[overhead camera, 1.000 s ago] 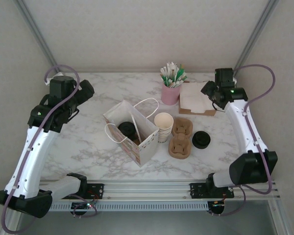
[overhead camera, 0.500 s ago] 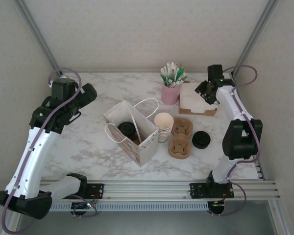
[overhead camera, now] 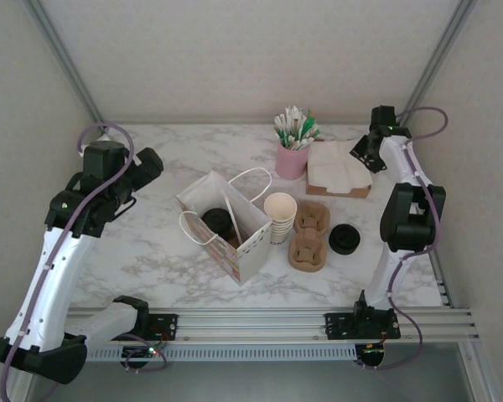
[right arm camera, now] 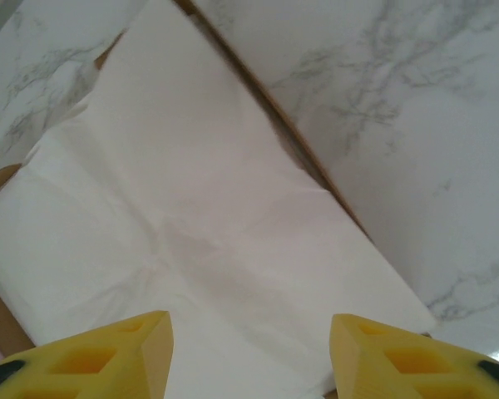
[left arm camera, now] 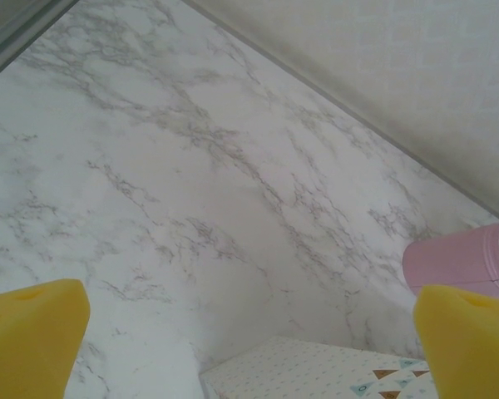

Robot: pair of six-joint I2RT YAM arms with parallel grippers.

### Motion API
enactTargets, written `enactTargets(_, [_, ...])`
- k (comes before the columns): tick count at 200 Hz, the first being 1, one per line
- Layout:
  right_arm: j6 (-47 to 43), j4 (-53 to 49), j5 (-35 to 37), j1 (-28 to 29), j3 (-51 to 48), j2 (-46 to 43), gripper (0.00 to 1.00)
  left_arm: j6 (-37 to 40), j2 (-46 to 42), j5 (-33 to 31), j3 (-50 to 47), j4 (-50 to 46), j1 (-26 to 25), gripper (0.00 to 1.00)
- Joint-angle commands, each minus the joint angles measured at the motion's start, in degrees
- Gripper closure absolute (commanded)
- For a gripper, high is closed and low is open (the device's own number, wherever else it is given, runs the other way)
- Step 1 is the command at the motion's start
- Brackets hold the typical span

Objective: Pack the takeout coffee

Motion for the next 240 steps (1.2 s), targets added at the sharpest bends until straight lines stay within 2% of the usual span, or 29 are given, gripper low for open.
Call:
enactTargets(1, [-6.2, -4.3, -0.3, 2.1, 4.9, 3.8, 0.47, -1.2, 0.7, 1.6, -0.2, -1.2, 0.5, 0.00])
enactTargets(62, [-9.4, -9.5, 2.7, 5.3, 12.6, 11.5, 0.47, -1.7, 1.9, 3.1, 0.8, -1.0, 0.5, 0.00])
enactTargets(162, [-9.7, -9.1, 2.5, 6.3, 12.4, 16.4, 0.49, -1.6, 2.3, 6.2, 2.2, -1.8, 0.5, 0.00])
enactTargets(192, [-9.6, -9.3, 3.3, 6.3, 13.3, 17.0, 0.57, -1.7, 2.5, 6.4, 3.4, -2.1, 0.5, 0.00])
enactTargets(216, [-9.5, -9.4, 3.2, 6.4, 13.8, 15.9, 0.72, -1.4, 2.4, 6.6, 4.5, -2.6, 0.4, 0.00])
enactTargets(240, [-9.6, -8.0, 3.2, 6.4, 12.8, 14.2, 0.79, -1.1, 2.2, 6.9, 4.7, -2.3, 0.4, 0.00])
